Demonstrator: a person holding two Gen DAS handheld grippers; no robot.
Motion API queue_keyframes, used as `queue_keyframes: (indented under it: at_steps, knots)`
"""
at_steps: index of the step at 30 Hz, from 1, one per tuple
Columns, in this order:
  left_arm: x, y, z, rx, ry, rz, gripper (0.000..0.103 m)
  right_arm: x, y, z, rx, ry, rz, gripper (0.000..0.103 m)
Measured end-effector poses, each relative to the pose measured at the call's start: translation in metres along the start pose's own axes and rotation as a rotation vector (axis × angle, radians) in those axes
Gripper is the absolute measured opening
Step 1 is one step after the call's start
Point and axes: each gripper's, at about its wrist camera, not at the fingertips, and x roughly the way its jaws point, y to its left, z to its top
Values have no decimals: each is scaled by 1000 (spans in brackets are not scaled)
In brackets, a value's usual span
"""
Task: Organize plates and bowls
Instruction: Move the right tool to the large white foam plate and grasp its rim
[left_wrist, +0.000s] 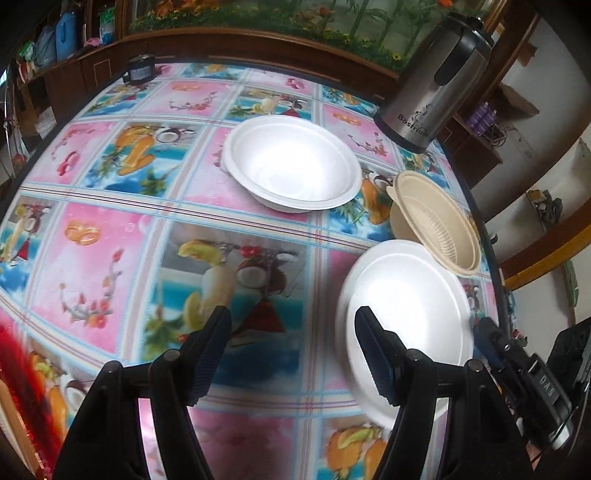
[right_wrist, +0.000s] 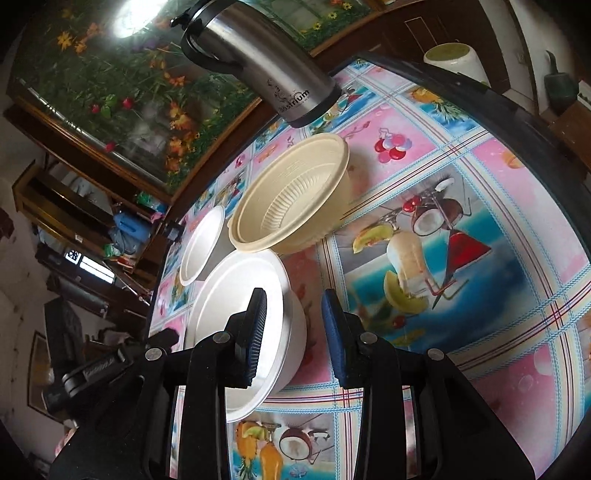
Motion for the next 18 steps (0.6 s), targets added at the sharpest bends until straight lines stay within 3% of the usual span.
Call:
queue_keyframes:
  at_steps: [13,18]
  knots:
    - [24,-15,0,-22,83,-93,69,17,11,-8,-52,43,-30,30]
    - [21,-21,-4,2,50,-55,68,19,13,-9,-67,45,-41,30]
